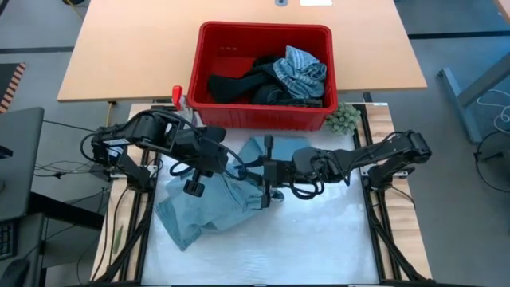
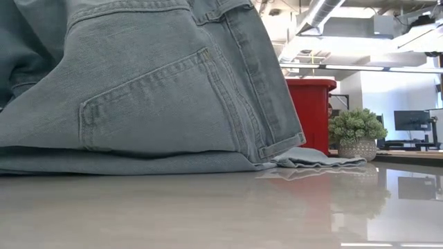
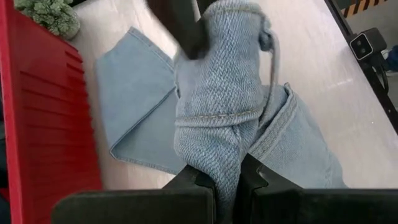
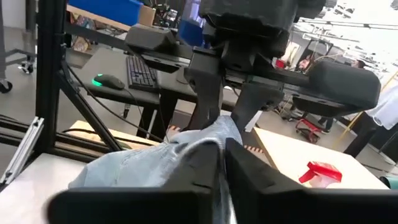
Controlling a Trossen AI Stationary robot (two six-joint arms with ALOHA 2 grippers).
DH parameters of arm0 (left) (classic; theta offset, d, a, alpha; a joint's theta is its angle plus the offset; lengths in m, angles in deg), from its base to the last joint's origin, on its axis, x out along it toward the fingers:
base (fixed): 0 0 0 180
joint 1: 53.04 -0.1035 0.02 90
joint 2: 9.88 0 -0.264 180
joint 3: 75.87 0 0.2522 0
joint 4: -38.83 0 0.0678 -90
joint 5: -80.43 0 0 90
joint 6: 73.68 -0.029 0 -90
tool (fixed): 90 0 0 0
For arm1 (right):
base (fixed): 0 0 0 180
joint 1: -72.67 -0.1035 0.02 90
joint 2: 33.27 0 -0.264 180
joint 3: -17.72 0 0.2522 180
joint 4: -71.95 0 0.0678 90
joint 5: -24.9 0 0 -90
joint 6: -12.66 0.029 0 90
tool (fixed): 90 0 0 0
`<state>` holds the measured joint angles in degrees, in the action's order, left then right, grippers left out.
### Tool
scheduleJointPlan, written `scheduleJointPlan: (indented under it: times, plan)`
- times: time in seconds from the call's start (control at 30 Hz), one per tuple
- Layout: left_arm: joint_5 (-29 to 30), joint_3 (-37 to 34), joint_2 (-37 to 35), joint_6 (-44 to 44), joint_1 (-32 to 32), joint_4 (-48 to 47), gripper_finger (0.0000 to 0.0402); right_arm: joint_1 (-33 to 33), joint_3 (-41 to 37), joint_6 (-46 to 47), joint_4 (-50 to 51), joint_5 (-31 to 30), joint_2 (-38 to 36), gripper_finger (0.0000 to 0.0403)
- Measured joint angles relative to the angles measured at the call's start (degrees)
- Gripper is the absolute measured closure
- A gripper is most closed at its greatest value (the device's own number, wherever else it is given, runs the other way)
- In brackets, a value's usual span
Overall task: Fold laundry
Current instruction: Fold the blue pants from the red laundry bin
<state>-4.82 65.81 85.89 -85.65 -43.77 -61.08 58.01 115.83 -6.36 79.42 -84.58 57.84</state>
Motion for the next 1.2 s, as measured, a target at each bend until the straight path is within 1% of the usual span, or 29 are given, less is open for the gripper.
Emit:
scheduleJointPlan:
  times: [0.07, 0.1, 0.17, 0.23, 0.33, 0.4, 0.63, 0.77, 0.87, 1.07, 1.2]
  plan:
    - [0.0, 0.0, 0.0, 0.1, 0.0, -0.1, 0.0401, 0.0, 0.0, 0.8, 0.1, 0.0, 0.0, 0.0381]
    - [0.0, 0.0, 0.0, 0.3, 0.0, -0.2, 0.0401, 0.0, 0.0, 0.9, 0.2, 0.0, 0.0, 0.0385]
    - [0.0, 0.0, 0.0, 0.7, 0.0, -0.5, 0.0401, 0.0, 0.0, 1.1, 0.2, -0.3, -0.1, 0.0384]
    - [0.0, 0.0, 0.0, 0.7, 0.0, -1.3, 0.0401, -0.4, 0.0, 2.7, 1.4, -2.0, -0.5, 0.0384]
    - [-0.8, 0.0, 0.0, 1.4, 0.0, -1.9, 0.0401, -0.3, 0.0, 5.5, 5.9, -5.2, -2.0, 0.0385]
    - [-0.9, 0.0, 0.1, 2.1, -0.1, -2.1, 0.0401, -0.3, 0.0, 7.7, 8.3, -6.3, -3.1, 0.0385]
    - [-1.1, 0.0, 0.1, 2.6, 0.0, -2.3, 0.0401, -0.3, 0.0, 14.6, 10.6, -6.6, -4.2, 0.0385]
    - [-1.3, 0.0, 0.1, 3.0, 0.0, -2.9, 0.0396, -0.3, 0.0, 20.0, 10.8, -5.8, -4.3, 0.0385]
    - [-1.5, 0.0, -0.1, 3.0, 0.1, -3.1, 0.0376, -0.3, 0.0, 23.0, 11.1, -5.8, -4.4, 0.0385]
    - [1.6, 0.0, -0.1, 3.5, 0.1, -2.6, 0.0316, -0.3, 0.0, 29.8, 11.3, -3.7, -4.7, 0.0385]
    - [2.0, 0.0, -0.2, 3.4, 0.1, -1.1, 0.0277, -0.3, 0.0, 33.2, 11.5, -3.4, -4.8, 0.0385]
